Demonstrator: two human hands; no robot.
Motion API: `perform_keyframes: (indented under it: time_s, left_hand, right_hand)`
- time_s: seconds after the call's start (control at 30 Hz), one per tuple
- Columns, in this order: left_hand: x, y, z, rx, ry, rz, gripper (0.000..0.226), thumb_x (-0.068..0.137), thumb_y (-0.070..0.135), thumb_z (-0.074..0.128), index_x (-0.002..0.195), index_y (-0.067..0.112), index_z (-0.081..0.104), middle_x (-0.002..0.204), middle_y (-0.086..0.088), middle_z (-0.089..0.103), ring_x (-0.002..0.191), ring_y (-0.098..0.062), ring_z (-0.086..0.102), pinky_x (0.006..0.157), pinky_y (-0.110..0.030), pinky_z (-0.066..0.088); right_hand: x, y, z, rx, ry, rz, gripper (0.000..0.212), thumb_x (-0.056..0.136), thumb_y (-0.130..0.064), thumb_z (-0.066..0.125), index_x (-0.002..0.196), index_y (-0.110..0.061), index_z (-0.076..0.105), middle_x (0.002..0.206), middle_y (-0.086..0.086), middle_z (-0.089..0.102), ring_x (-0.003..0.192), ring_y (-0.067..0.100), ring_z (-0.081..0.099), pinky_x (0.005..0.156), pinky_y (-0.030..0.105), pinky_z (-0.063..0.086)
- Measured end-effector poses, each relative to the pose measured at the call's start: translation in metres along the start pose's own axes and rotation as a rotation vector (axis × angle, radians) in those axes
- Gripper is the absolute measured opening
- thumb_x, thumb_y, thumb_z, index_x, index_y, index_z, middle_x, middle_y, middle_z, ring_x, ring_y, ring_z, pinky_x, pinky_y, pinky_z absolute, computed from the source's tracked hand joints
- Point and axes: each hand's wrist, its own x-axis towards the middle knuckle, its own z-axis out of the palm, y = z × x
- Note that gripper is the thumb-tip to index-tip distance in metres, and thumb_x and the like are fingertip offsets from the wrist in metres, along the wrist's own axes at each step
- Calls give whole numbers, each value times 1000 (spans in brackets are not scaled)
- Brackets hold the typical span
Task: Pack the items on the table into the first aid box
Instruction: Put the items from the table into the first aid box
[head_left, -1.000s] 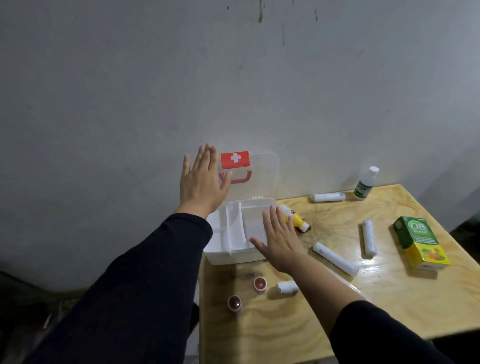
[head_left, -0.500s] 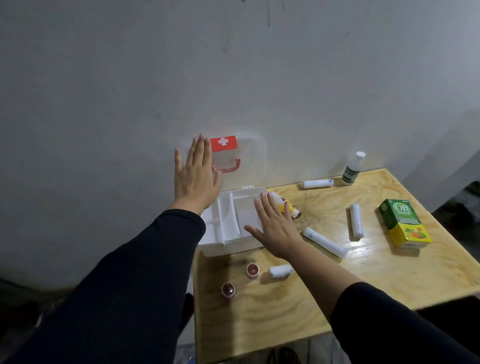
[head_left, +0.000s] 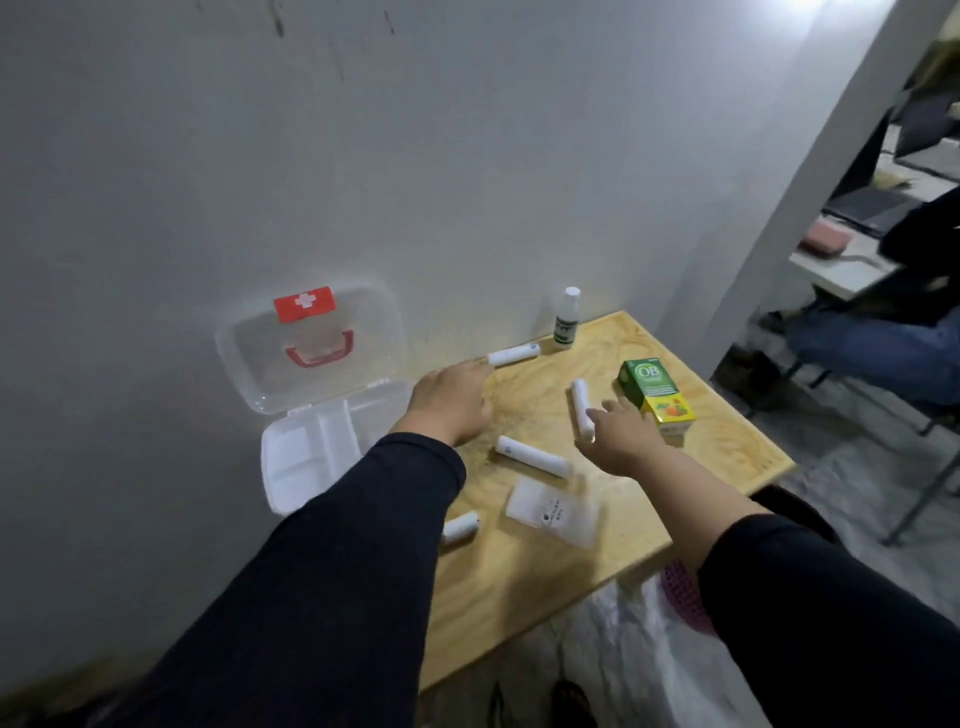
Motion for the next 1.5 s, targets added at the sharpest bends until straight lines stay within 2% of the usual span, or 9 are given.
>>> perform_keyframes:
  time_s: [0.23, 0.4, 0.53, 0.77, 0.97, 1.07, 1.3, 1.4, 1.5]
  left_hand:
    - [45, 82, 18, -30, -168, 61, 45, 92, 29, 47, 137, 27, 51, 140, -2, 55, 124, -26, 53, 97, -38, 46]
    - [75, 119, 37, -36, -302, 28, 43, 90, 30, 47, 132, 23, 57, 129, -2, 61, 110, -26, 60, 79, -33, 48]
    - [96, 130, 55, -31, -351, 3, 47, 91, 32, 47, 136, 22, 54, 132, -2, 59, 112, -25, 59, 84, -35, 51]
    - [108, 135, 73, -81, -383, -80, 50, 89, 37, 48, 137, 23, 53, 134, -4, 57, 116, -26, 58, 93, -42, 51]
    - [101, 126, 63, -140, -303, -193, 44, 90, 36, 49, 131, 24, 59, 130, -2, 61, 114, -26, 59, 92, -40, 51]
    - [93, 113, 51, -163, -250, -231, 45, 89, 37, 49, 132, 26, 58, 131, -1, 62, 117, -25, 58, 95, -40, 49]
    - [38, 51, 16, -202, -77, -443, 53, 88, 35, 55, 140, 27, 48, 143, -1, 51, 127, -28, 51, 102, -39, 44]
    - [8, 17, 8, -164, -3, -526, 51, 87, 32, 55, 137, 22, 49, 143, -4, 50, 127, -29, 49, 100, -39, 43]
    - [-26, -21, 7, -127, 33, -590, 55, 90, 33, 54, 142, 16, 43, 149, -6, 42, 133, -29, 43, 108, -42, 37]
  right_hand:
    - [15, 85, -10, 54, -11, 176, 48, 90, -42, 48, 130, -15, 48, 139, 12, 42, 130, 32, 36, 104, 47, 37]
    - [43, 116, -6, 195, 4, 246, 64, 82, -47, 60, 131, -10, 43, 130, 12, 46, 119, 32, 45, 95, 44, 46]
    - [67, 122, 4, 328, 94, 316, 75, 74, -54, 68, 128, -9, 41, 126, 10, 48, 119, 30, 46, 89, 42, 47]
    - [88, 129, 17, 487, 152, 378, 64, 73, -35, 75, 121, -5, 46, 124, 11, 46, 119, 31, 43, 88, 42, 47]
    - [92, 137, -13, 456, 218, 127, 57, 71, -31, 74, 117, -7, 51, 118, 12, 51, 115, 32, 46, 84, 38, 45]
    - [91, 125, -36, 416, 242, -29, 64, 69, -28, 76, 123, -7, 51, 120, 12, 54, 116, 31, 47, 90, 37, 45]
    - [74, 37, -71, 300, 232, -427, 69, 72, -31, 75, 130, -10, 47, 126, 12, 51, 117, 29, 42, 96, 36, 40]
    - [64, -6, -80, 234, 219, -569, 72, 75, -31, 73, 136, -9, 42, 127, 12, 49, 119, 28, 41, 99, 34, 38]
    - [54, -48, -85, 152, 202, -682, 71, 78, -37, 70, 137, -9, 42, 125, 13, 51, 116, 29, 43, 98, 34, 38]
